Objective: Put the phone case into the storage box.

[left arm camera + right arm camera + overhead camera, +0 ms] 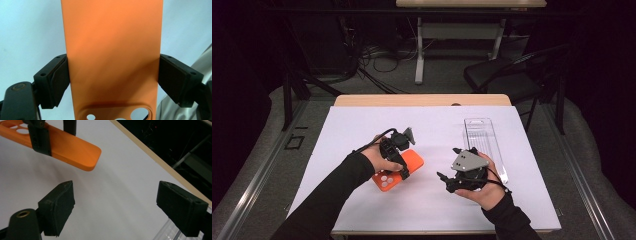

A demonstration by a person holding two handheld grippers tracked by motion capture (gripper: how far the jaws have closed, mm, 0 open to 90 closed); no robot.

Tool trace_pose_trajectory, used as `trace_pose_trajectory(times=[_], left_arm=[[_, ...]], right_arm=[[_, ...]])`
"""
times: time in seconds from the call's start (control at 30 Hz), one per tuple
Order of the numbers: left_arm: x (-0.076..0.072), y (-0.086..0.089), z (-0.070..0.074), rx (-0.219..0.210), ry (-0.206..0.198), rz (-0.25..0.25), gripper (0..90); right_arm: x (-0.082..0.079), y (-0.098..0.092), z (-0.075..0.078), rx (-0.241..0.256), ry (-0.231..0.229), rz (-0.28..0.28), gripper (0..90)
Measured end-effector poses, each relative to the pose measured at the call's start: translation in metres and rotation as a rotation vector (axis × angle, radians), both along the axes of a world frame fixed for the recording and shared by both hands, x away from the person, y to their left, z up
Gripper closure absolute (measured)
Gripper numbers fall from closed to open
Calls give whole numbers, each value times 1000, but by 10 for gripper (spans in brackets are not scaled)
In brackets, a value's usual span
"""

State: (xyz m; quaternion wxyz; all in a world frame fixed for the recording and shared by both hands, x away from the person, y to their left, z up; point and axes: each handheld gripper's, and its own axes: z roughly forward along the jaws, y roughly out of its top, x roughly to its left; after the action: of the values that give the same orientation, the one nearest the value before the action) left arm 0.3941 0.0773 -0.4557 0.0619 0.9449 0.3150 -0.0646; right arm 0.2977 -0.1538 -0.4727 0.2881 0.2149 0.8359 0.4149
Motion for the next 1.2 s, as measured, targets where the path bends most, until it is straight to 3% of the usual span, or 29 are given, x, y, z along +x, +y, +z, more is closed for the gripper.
trace_pose_trajectory(times=[0.1, 0.17, 0.23, 0.37, 0.43, 0.9, 1.2], left_arm=[[2, -6, 1, -1, 9, -25, 158], [2, -10, 2, 1, 5, -35, 158], [2, -13, 4, -7, 11, -37, 158], [2, -18, 4, -3, 13, -52, 158], [3, -20, 6, -2, 11, -62, 158], [3, -20, 5, -4, 31, -66, 158], [2, -20, 6, -12, 41, -66, 158]], right_arm=[[-3, 5, -4, -63, -64, 26, 158], [-3, 6, -5, -72, -86, 29, 159], [-4, 7, -7, -116, -104, 40, 201], [-5, 8, -8, -121, -109, 51, 205], [-5, 8, -9, -132, -137, 58, 209], [-6, 10, -12, -171, -180, 93, 240], [-9, 14, -15, -209, -233, 133, 269]])
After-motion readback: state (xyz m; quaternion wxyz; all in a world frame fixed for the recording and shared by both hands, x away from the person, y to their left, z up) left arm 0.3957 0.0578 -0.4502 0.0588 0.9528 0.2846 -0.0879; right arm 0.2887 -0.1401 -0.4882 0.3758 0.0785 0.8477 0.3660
